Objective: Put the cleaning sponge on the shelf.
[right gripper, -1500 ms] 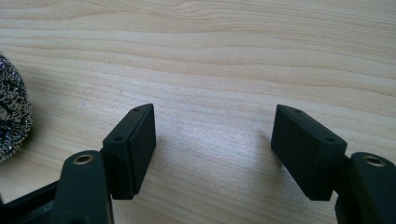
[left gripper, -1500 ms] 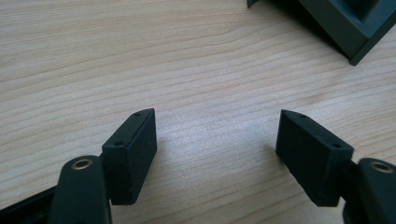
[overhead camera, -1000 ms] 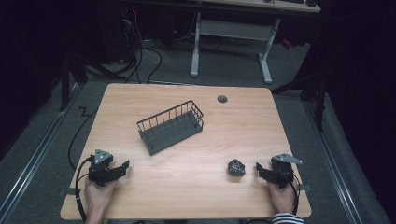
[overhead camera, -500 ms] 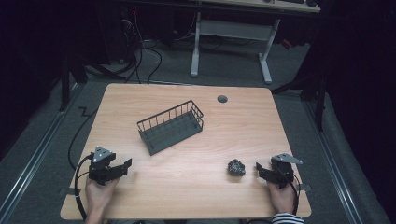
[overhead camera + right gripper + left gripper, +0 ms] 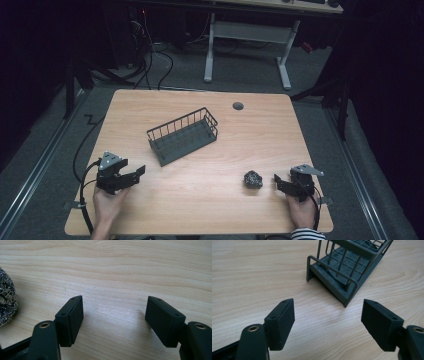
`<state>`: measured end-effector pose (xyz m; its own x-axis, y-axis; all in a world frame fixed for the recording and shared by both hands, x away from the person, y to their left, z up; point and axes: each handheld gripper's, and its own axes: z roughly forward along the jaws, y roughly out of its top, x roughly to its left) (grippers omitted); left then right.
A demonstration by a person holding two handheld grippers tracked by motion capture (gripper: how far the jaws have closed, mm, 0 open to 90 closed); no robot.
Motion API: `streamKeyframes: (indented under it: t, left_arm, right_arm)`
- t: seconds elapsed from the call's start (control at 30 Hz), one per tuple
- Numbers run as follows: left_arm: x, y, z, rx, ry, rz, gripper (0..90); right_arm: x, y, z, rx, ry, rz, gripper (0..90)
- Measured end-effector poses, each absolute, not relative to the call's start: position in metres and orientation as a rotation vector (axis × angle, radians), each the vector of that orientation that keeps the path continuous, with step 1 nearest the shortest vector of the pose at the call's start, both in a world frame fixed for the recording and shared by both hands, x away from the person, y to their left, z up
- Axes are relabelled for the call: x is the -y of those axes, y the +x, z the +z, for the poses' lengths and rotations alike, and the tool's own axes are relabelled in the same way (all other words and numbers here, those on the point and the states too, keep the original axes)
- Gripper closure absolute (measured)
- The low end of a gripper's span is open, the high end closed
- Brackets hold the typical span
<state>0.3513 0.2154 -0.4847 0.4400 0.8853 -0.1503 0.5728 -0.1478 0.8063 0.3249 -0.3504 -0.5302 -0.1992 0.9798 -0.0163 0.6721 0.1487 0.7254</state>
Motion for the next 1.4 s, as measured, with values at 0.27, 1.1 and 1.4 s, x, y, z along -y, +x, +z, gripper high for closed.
streamKeyframes:
  t: [0.27,1.1,1.4]
  left_arm:
    - [-0.209,0.356,-0.473,-1.224,1.827,0.448,27.1]
    - [-0.175,0.402,-0.438,-1.232,1.837,0.455,27.9]
    - [-0.166,0.418,-0.444,-1.285,1.847,0.456,28.4]
  right_arm:
    - [0.350,0.325,-0.530,-1.937,1.571,0.817,31.3]
    - [0.350,0.325,-0.530,-1.946,1.565,0.814,31.3]
    - [0.350,0.325,-0.530,-1.951,1.562,0.815,31.3]
